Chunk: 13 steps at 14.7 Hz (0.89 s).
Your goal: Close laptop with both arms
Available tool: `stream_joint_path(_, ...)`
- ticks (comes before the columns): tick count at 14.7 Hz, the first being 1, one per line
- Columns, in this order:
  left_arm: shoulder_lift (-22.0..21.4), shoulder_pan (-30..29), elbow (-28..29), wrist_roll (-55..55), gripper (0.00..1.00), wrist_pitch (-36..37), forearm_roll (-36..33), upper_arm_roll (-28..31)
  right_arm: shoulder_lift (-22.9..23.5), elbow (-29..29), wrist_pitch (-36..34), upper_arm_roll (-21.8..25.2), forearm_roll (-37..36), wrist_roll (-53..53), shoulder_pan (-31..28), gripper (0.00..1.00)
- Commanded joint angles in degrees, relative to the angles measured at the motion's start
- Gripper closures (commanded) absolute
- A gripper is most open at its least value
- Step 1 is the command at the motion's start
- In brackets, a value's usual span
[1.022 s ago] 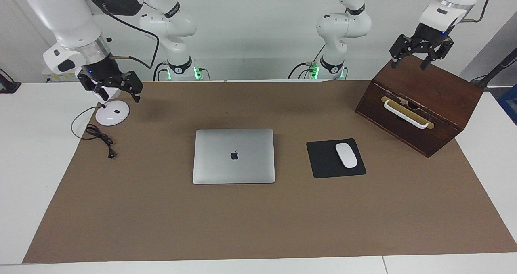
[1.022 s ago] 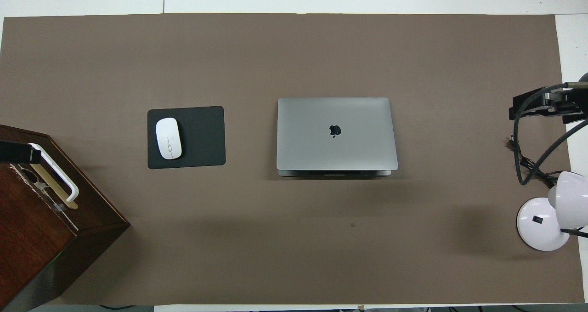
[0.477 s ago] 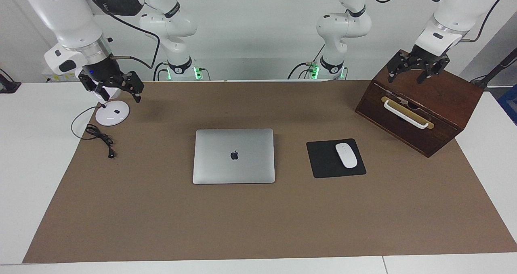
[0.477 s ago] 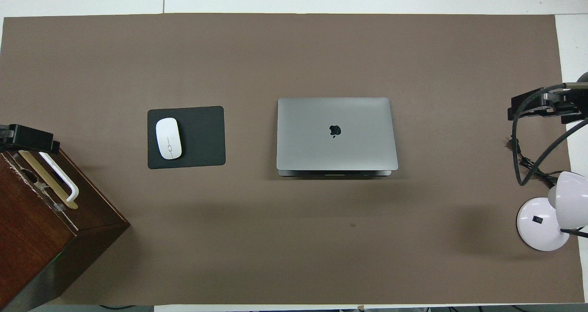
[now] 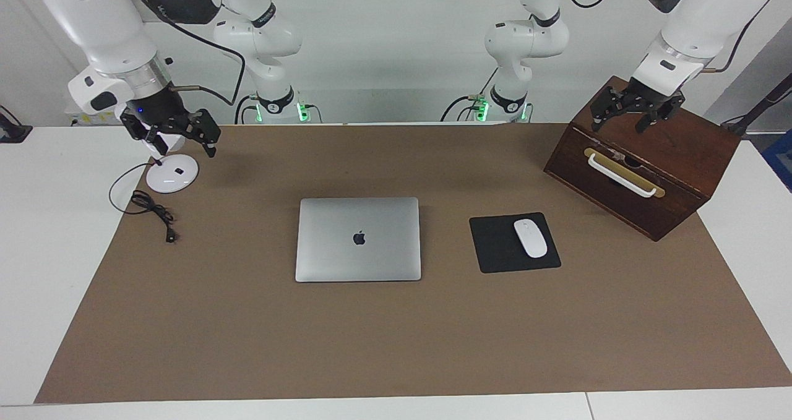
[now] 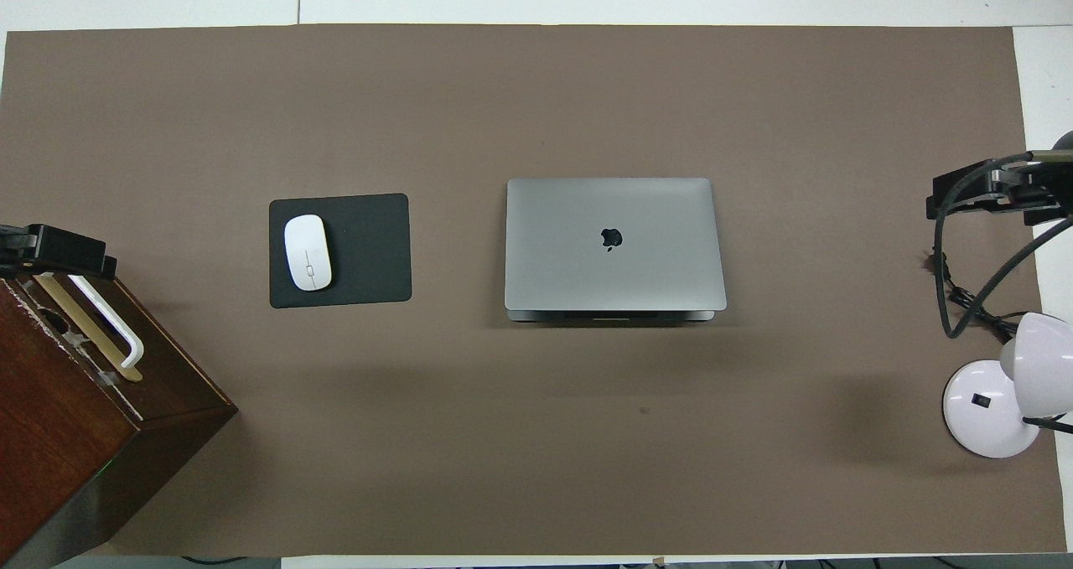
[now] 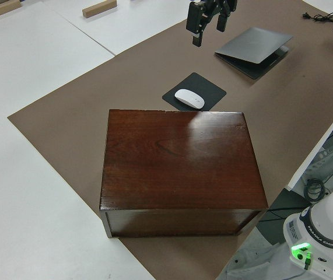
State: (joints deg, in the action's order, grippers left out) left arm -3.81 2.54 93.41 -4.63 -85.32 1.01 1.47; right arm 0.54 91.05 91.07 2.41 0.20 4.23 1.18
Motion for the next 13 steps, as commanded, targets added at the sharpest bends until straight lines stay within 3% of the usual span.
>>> stream_joint_path(1, -0.1, -0.6, 0.4, 1.2, 0.0, -0.7, -0.9, -0.6, 0.0, 0.3, 0.9, -0.3, -0.6, 1.0, 0.0, 0.0)
stream_joint_path(13, -1.3, -0.6, 2.0, 3.0, 0.0, -2.0, -1.0, -0.6, 0.0, 0.1, 0.9, -0.3, -0.5, 1.0, 0.0, 0.0)
